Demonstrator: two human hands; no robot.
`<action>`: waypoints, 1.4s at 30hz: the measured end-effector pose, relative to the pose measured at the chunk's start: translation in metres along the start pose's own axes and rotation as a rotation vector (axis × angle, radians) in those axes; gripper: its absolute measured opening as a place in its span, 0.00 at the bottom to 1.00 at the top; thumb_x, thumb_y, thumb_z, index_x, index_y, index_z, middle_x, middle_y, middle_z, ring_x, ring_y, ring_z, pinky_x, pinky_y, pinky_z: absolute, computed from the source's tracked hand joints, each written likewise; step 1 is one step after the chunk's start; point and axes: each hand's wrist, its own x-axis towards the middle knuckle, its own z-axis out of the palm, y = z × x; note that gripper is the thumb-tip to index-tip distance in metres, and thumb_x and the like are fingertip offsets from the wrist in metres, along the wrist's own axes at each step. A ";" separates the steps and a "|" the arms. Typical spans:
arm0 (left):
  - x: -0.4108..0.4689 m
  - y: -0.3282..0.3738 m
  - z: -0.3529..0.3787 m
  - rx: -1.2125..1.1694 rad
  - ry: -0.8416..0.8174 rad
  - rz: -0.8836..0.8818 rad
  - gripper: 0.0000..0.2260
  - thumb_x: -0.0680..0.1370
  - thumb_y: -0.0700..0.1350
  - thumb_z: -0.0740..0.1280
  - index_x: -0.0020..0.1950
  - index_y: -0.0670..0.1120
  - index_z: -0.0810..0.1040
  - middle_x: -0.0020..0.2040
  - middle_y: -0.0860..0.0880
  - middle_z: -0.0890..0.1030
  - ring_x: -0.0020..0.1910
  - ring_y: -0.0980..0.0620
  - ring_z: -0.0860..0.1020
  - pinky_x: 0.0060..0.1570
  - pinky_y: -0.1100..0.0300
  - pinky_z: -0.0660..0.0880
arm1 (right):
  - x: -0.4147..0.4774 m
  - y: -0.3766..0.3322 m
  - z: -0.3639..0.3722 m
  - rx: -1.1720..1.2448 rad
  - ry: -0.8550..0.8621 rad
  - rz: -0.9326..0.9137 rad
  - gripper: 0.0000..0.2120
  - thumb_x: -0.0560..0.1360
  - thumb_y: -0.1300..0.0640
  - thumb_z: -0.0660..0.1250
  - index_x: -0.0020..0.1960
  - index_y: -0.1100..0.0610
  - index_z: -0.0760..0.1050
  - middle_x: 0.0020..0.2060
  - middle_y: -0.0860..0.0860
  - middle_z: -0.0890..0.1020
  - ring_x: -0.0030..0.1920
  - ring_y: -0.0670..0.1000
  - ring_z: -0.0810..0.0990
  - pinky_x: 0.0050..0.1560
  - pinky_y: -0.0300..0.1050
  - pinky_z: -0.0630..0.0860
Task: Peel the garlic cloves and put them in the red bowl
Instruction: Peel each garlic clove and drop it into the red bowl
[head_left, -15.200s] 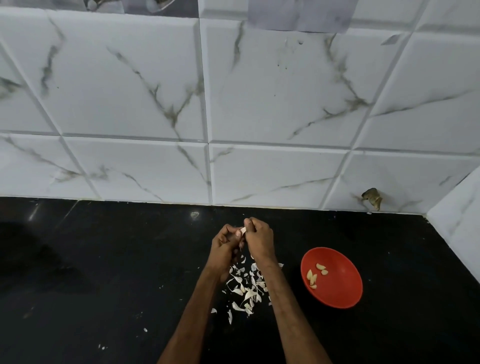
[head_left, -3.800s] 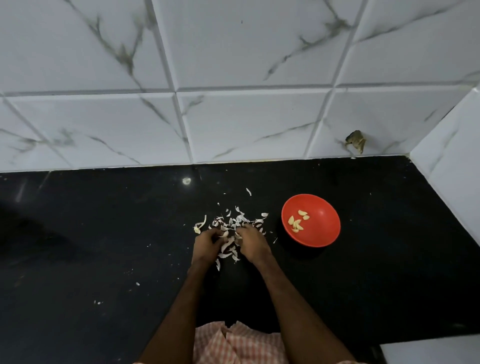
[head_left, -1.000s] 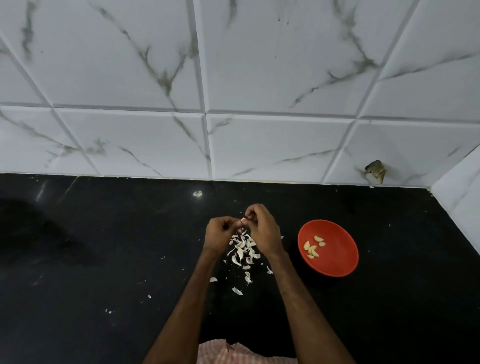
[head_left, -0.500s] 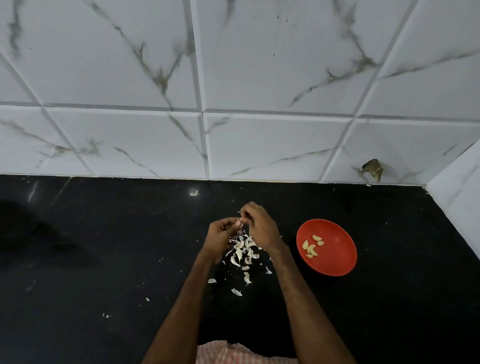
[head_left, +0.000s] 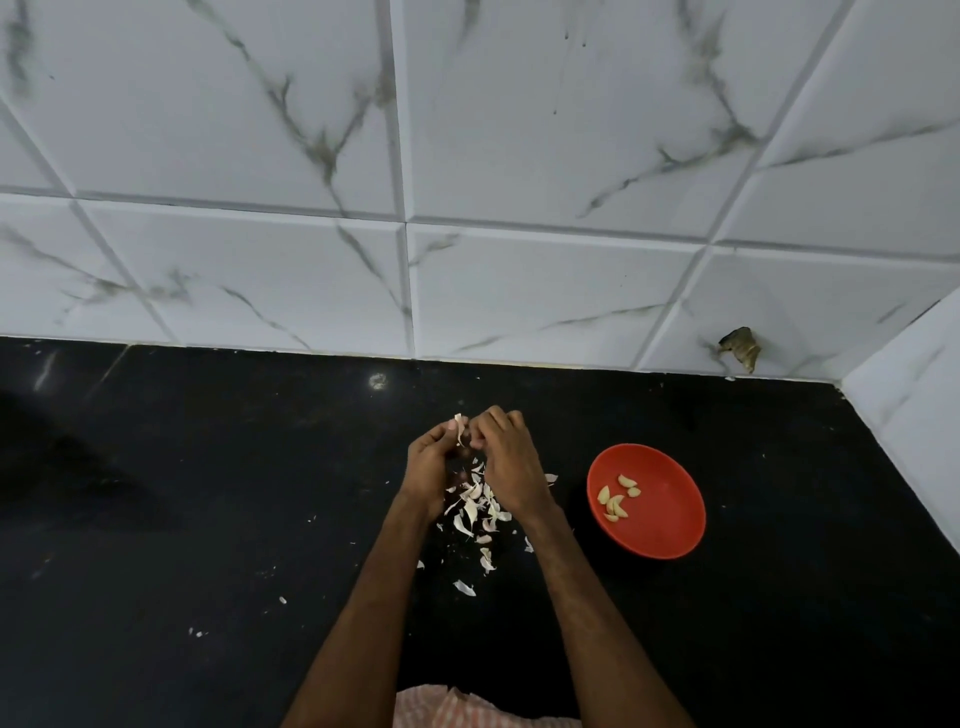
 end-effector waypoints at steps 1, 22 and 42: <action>0.002 0.000 -0.002 -0.025 0.013 0.007 0.10 0.84 0.45 0.62 0.52 0.43 0.82 0.38 0.48 0.78 0.30 0.57 0.72 0.26 0.64 0.68 | -0.001 0.000 0.000 0.051 -0.009 0.006 0.09 0.76 0.69 0.65 0.48 0.55 0.74 0.47 0.47 0.75 0.48 0.49 0.70 0.47 0.51 0.74; 0.015 0.004 -0.009 0.458 0.045 0.317 0.09 0.82 0.42 0.68 0.44 0.41 0.84 0.37 0.48 0.84 0.34 0.58 0.77 0.37 0.63 0.73 | 0.015 0.001 -0.017 0.280 0.101 0.205 0.05 0.80 0.63 0.68 0.53 0.59 0.81 0.47 0.50 0.83 0.47 0.46 0.81 0.50 0.46 0.80; 0.003 0.012 0.000 0.348 0.078 0.265 0.03 0.79 0.34 0.70 0.48 0.39 0.83 0.40 0.45 0.85 0.32 0.61 0.80 0.31 0.70 0.73 | 0.007 0.005 -0.021 0.587 -0.039 0.341 0.02 0.79 0.64 0.68 0.50 0.63 0.79 0.42 0.55 0.84 0.43 0.53 0.86 0.42 0.49 0.85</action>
